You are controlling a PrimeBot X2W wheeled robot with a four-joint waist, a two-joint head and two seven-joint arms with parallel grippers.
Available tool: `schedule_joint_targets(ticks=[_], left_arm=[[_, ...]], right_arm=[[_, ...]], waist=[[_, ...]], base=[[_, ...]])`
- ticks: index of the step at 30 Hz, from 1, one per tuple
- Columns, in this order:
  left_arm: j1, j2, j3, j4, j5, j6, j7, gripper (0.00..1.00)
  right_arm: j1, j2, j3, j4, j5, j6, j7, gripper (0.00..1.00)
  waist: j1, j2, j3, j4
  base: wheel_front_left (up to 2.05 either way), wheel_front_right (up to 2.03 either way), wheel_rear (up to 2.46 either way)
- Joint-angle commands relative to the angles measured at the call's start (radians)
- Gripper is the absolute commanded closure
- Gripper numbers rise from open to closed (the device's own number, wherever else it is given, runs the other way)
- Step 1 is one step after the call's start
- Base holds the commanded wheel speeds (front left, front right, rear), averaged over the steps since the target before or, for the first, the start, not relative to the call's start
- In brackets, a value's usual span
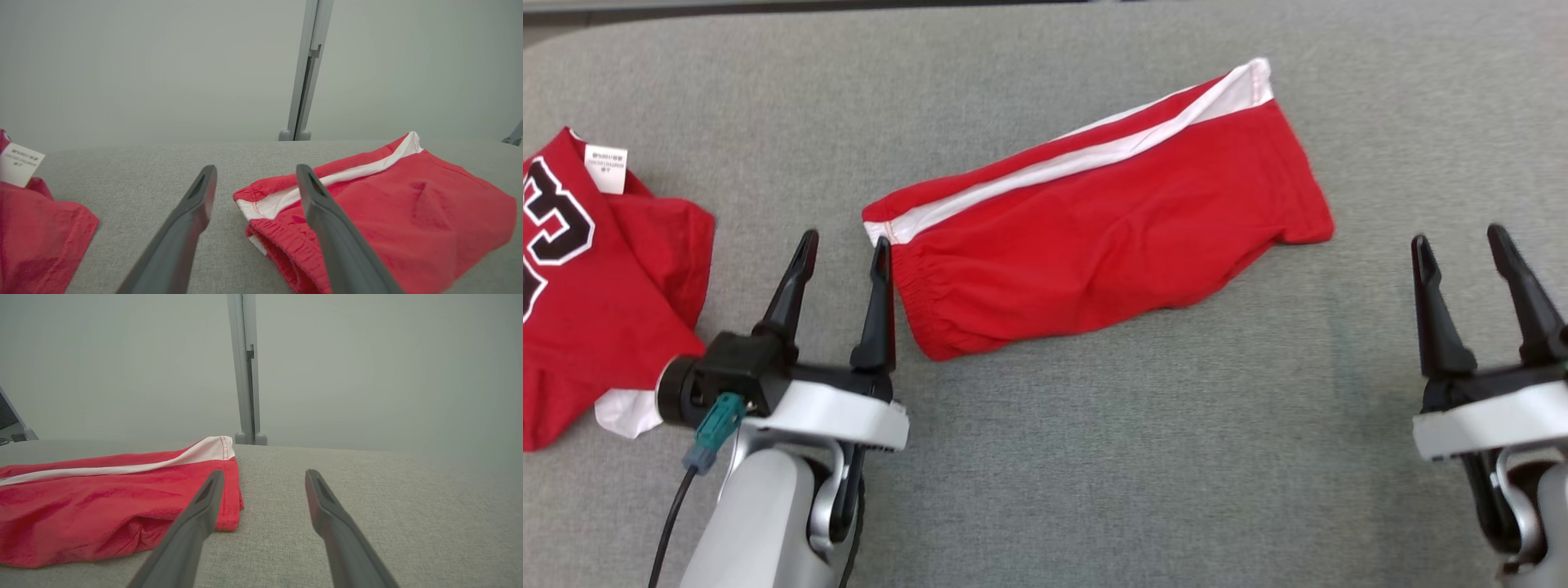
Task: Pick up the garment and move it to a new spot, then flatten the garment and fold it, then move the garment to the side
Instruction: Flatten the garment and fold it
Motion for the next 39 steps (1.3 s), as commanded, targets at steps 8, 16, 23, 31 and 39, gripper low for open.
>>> schedule_joint_targets(ticks=[8,16,23,31,39], left_arm=[[-0.102,-0.019,-0.041,-0.026,-0.005,-0.009,-0.005,0.00],[-0.130,-0.027,-0.063,-0.020,-0.017,-0.001,-0.005,0.00],[-0.133,-0.028,-0.063,-0.018,-0.017,0.003,-0.005,0.00],[-0.088,-0.028,-0.043,-0.026,-0.009,-0.002,-0.005,0.00],[0.008,-0.013,-0.021,-0.040,-0.003,-0.003,-0.005,0.00]], right_arm=[[-0.198,-0.084,0.072,0.137,0.031,-0.001,0.054,0.00],[-0.328,-0.092,0.176,0.367,0.101,-0.001,0.143,0.00],[-0.344,-0.083,0.218,0.425,0.169,0.000,0.157,1.00],[-0.235,-0.038,0.189,0.409,0.206,-0.001,0.066,1.00],[-0.056,0.017,0.134,0.359,0.209,-0.001,0.006,1.00]], waist=[[0.0000,0.0000,0.120,0.089],[0.0000,0.0000,0.151,0.115],[0.0000,0.0000,0.146,0.111],[0.0000,0.0000,0.091,0.067],[0.0000,0.0000,-0.002,0.013]], base=[[0.00,0.00,0.00],[0.00,0.00,0.00],[0.00,0.00,0.00],[0.00,0.00,0.00],[0.00,0.00,0.00]])
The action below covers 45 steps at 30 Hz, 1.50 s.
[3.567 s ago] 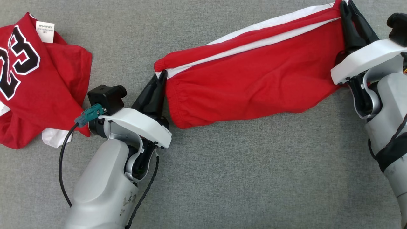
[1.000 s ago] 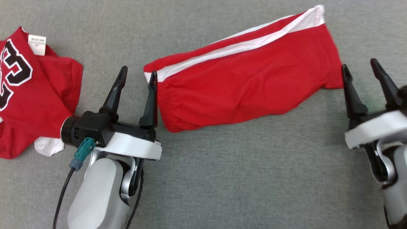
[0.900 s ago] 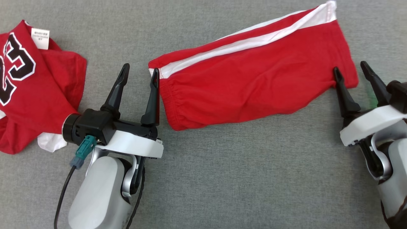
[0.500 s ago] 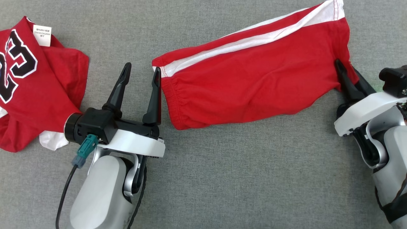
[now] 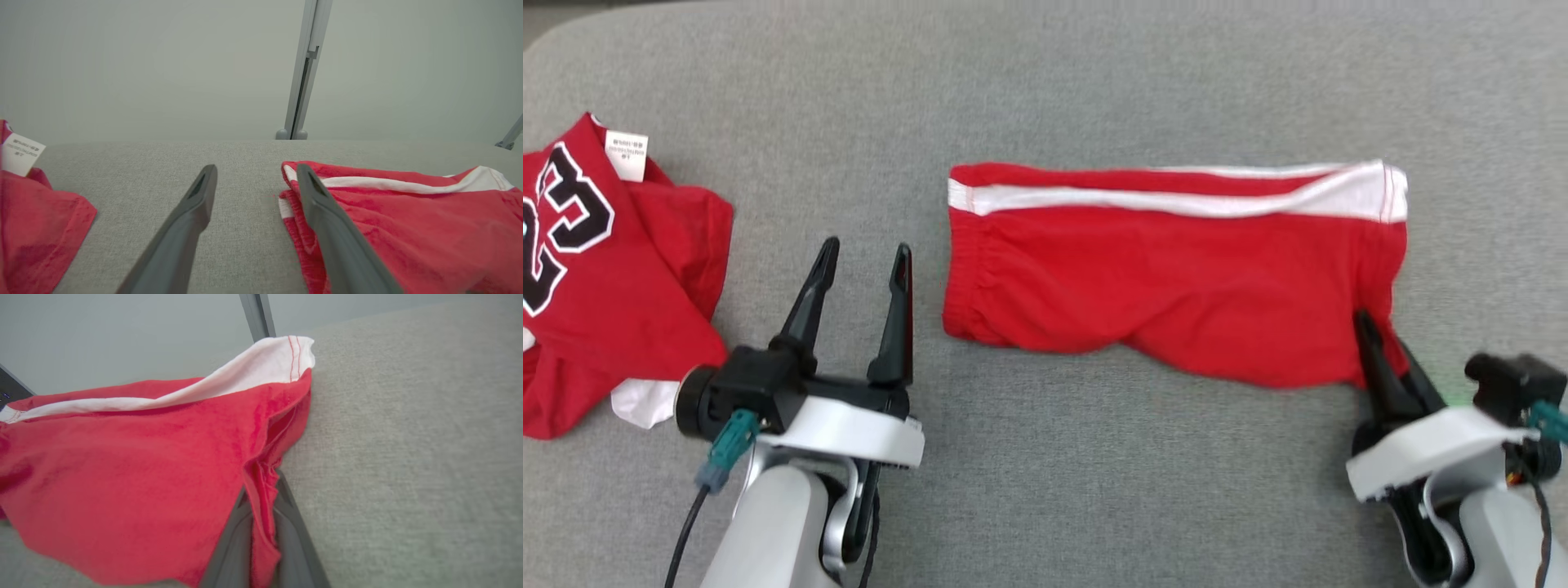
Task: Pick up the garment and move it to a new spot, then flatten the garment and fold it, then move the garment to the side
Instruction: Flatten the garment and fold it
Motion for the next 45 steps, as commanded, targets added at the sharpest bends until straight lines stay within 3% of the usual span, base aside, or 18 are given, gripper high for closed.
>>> schedule_joint_targets(ticks=[1,10,21,25,34,36,39,40,45], left_arm=[[0.017,0.011,0.005,-0.005,0.005,0.001,-0.005,0.00],[0.136,0.025,-0.004,-0.036,-0.007,0.014,0.013,0.00],[0.167,0.028,-0.021,-0.071,-0.017,0.023,0.035,0.00],[0.161,0.027,-0.026,-0.076,-0.016,0.024,0.036,0.00],[0.150,0.021,-0.038,-0.065,-0.030,0.027,0.028,0.00],[0.142,0.017,-0.044,-0.060,-0.034,0.026,0.024,0.00],[0.137,0.015,-0.050,-0.055,-0.036,0.024,0.022,0.00],[0.132,0.011,-0.060,-0.049,-0.037,0.020,0.018,0.00],[0.113,0.006,-0.078,-0.036,-0.041,0.024,0.010,0.00]], right_arm=[[0.042,0.005,-0.012,0.010,0.002,-0.002,-0.003,1.00],[0.150,0.014,-0.099,0.008,-0.027,-0.002,-0.012,1.00],[0.097,-0.019,-0.109,0.093,-0.016,-0.002,-0.056,1.00],[0.050,-0.035,-0.082,0.071,-0.025,-0.002,-0.040,1.00],[-0.058,-0.006,0.070,-0.126,-0.061,-0.001,0.071,1.00],[-0.093,0.027,0.158,-0.171,-0.051,-0.001,0.113,1.00],[-0.107,0.052,0.217,-0.173,-0.035,-0.001,0.135,1.00],[-0.117,0.071,0.279,-0.162,-0.019,-0.001,0.149,1.00],[-0.119,0.093,0.367,-0.065,-0.002,-0.001,0.172,1.00]], waist=[[0.0000,-0.0001,-0.039,-0.027],[0.0000,-0.0001,-0.125,-0.049],[0.0000,-0.0001,-0.150,-0.039],[0.0000,-0.0001,-0.153,-0.026],[0.0000,-0.0001,-0.164,0.013],[0.0000,-0.0001,-0.163,0.032],[0.0000,-0.0001,-0.160,0.047],[0.0000,-0.0001,-0.154,0.062],[0.0000,-0.0001,-0.137,0.086]], base=[[0.00,0.00,0.00],[0.00,0.00,0.00],[0.00,0.00,0.00],[0.00,0.00,0.00],[0.00,0.00,0.00],[0.00,0.00,0.00],[0.00,0.00,0.00],[0.00,0.00,0.00],[0.00,0.00,0.00]])
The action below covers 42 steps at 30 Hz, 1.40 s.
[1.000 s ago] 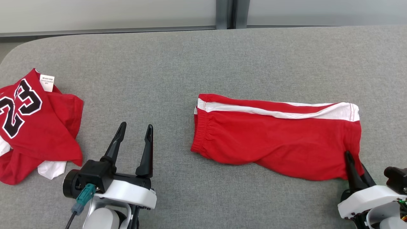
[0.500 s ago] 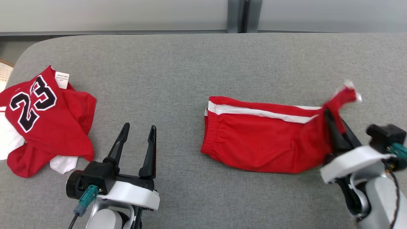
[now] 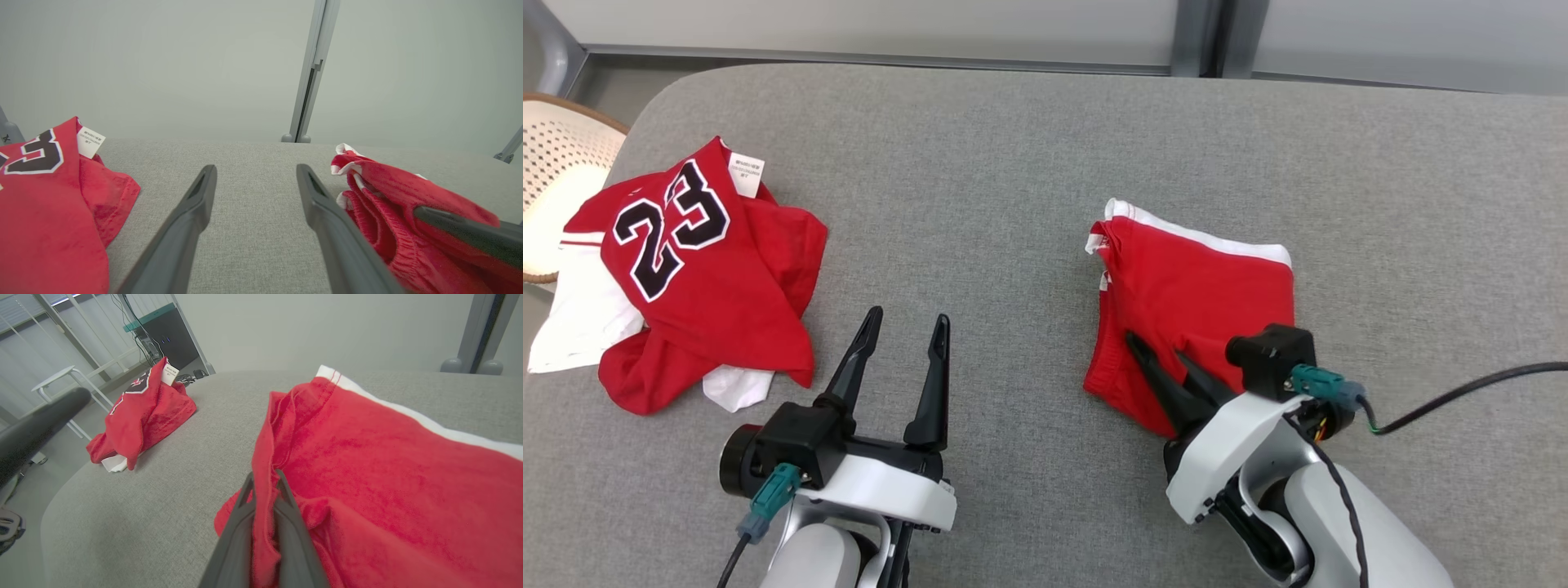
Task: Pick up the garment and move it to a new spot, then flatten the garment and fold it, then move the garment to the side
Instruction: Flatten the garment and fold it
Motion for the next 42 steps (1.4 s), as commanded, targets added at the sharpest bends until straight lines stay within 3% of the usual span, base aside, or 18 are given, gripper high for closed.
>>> schedule_joint_targets(ticks=[1,2,3,4,5,12,16,20,32,36,42], left_arm=[[-0.019,0.001,-0.001,0.003,-0.004,0.004,-0.006,0.00],[-0.021,0.001,-0.004,0.007,-0.005,0.005,-0.008,0.00],[-0.024,0.000,-0.005,0.008,-0.006,0.006,-0.009,0.00],[-0.029,0.000,-0.006,0.009,-0.006,0.005,-0.010,0.00],[-0.032,-0.001,-0.007,0.011,-0.006,0.006,-0.012,0.00],[-0.039,-0.002,-0.007,0.021,0.000,0.011,-0.016,0.00],[-0.035,0.004,0.000,0.024,0.002,0.015,-0.017,0.00],[-0.034,0.015,0.007,0.021,0.010,0.020,-0.017,0.00],[-0.007,0.068,0.048,0.014,0.002,0.041,-0.017,0.00],[0.014,0.082,0.060,0.007,-0.006,0.049,-0.010,0.00],[0.049,0.100,0.065,-0.001,-0.008,0.058,0.002,0.00]], right_arm=[[-0.008,0.000,0.010,0.022,0.007,0.000,-0.001,1.00],[-0.012,0.002,0.019,0.038,0.008,0.000,-0.006,0.91],[-0.015,0.002,0.026,0.049,0.007,0.000,-0.015,0.59],[-0.017,0.000,0.035,0.058,0.005,0.000,-0.022,0.05],[-0.018,-0.002,0.046,0.062,0.004,0.000,-0.032,0.00],[-0.018,-0.025,0.100,0.004,0.028,0.000,-0.149,0.00],[-0.011,-0.042,0.073,-0.046,0.033,0.000,-0.193,0.00],[0.008,-0.048,-0.025,-0.086,0.017,0.000,-0.224,0.00],[0.180,-0.070,-0.467,-0.185,-0.134,0.000,-0.198,0.00],[0.240,-0.067,-0.531,-0.229,-0.171,0.000,-0.170,0.00],[0.294,-0.056,-0.534,-0.270,-0.189,0.000,-0.141,0.00]], waist=[[0.0000,0.0000,0.009,0.008],[0.0000,0.0000,0.011,0.009],[0.0000,0.0000,0.014,0.010],[0.0000,0.0000,0.016,0.010],[0.0000,0.0000,0.018,0.010],[0.0000,0.0000,0.017,-0.006],[0.0000,0.0000,0.009,-0.024],[0.0000,0.0000,0.002,-0.045],[0.0000,0.0000,-0.034,-0.104],[0.0000,0.0000,-0.056,-0.122],[0.0000,0.0000,-0.086,-0.137]], base=[[0.00,0.00,0.00],[0.00,0.00,0.00],[0.00,0.00,0.00],[0.00,0.00,0.00],[0.00,0.00,0.00],[0.00,0.00,0.00],[0.00,0.00,0.00],[0.00,0.00,0.00],[0.00,0.00,0.00],[0.00,0.00,0.00],[0.00,0.00,0.00]])
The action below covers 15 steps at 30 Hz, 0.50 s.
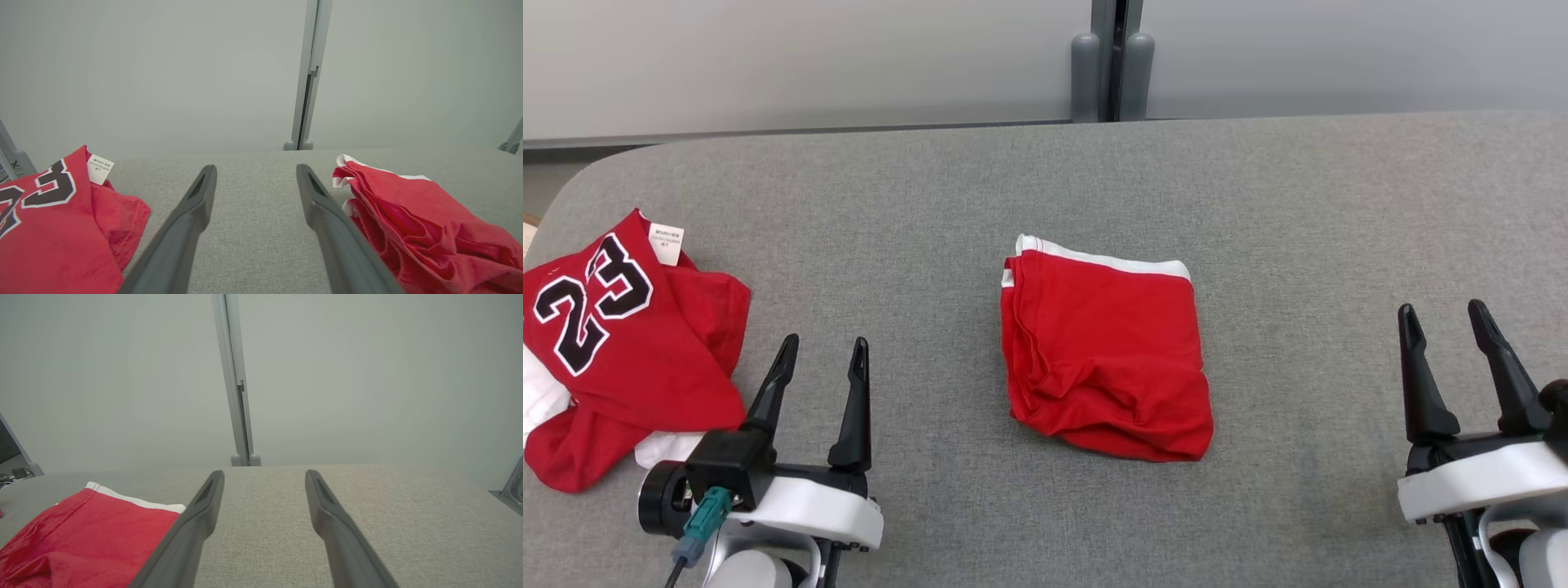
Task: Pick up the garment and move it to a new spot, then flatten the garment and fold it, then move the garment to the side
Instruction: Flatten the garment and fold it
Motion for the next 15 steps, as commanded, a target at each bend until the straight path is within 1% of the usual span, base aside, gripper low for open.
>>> schedule_joint_targets(ticks=[1,7,15], left_arm=[[0.012,0.007,0.004,-0.002,-0.002,0.006,0.003,0.00],[0.052,0.018,0.004,-0.014,-0.007,0.017,0.014,0.00],[0.064,0.028,-0.003,-0.029,-0.008,0.024,0.025,0.00]], right_arm=[[0.015,0.000,-0.002,-0.006,-0.006,0.000,0.006,0.00],[0.078,0.016,-0.009,-0.043,-0.022,0.000,0.029,0.00],[0.110,0.022,-0.005,-0.085,-0.033,0.000,0.060,0.00]], waist=[[0.0000,0.0000,-0.014,-0.006],[0.0000,0.0000,-0.054,-0.018],[0.0000,0.0000,-0.062,-0.023]], base=[[0.00,0.00,0.00],[0.00,0.00,0.00],[0.00,0.00,0.00]])
